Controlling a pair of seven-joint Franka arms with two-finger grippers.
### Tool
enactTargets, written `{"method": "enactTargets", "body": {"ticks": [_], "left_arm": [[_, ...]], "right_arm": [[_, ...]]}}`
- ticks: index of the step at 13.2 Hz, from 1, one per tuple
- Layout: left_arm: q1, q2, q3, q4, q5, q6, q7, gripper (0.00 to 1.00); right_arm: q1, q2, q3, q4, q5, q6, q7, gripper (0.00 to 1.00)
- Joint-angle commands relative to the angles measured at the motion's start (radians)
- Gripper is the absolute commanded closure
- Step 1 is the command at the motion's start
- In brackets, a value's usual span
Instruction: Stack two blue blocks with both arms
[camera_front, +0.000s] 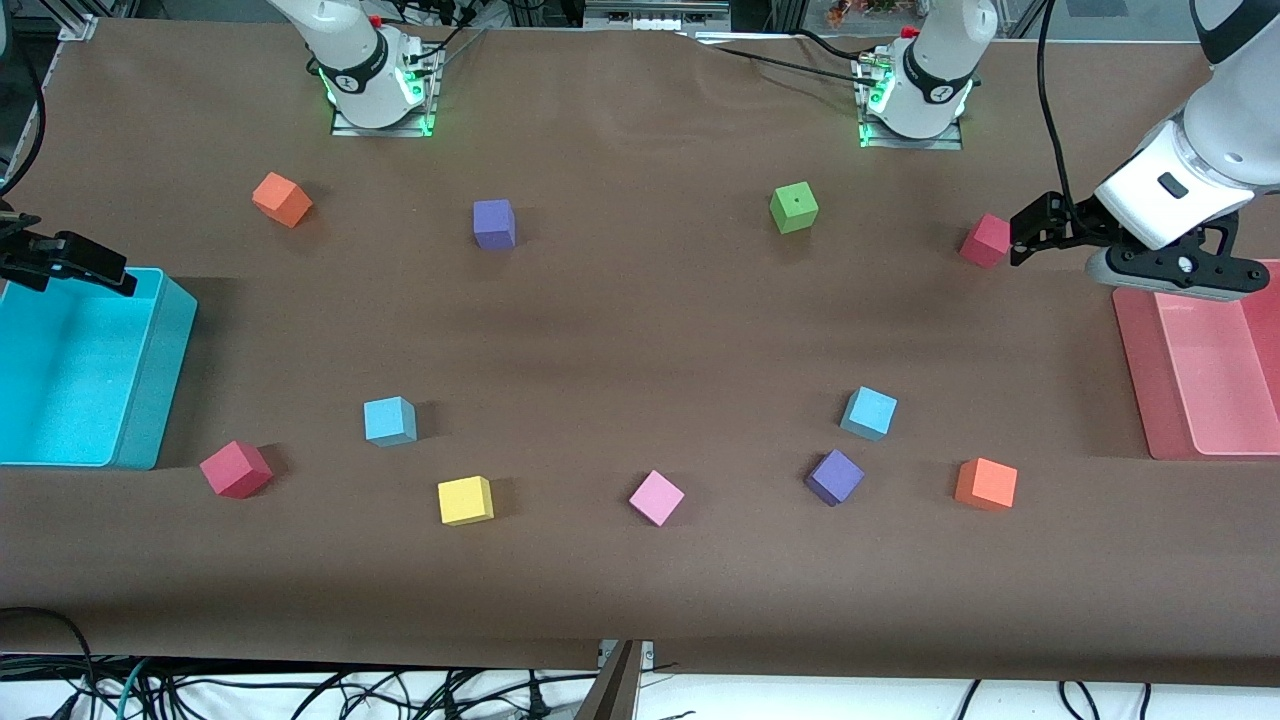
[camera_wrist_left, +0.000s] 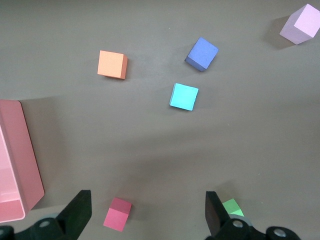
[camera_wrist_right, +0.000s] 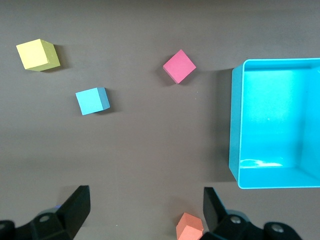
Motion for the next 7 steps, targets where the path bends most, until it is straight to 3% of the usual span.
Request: {"method": "enactTargets", "body": {"ticks": [1, 7], "left_arm": [[0.002, 0.004, 0.001, 0.016, -0.005, 0.001, 0.007, 0.00], [0.002, 0.004, 0.001, 0.016, -0.005, 0.001, 0.007, 0.00]], "right_arm": [[-0.017, 0.015, 0.017, 0.028, -0.012, -0.013, 0.009, 0.00], [-0.023, 0.016, 0.012, 0.028, -0.012, -0.011, 0.006, 0.00]]}}
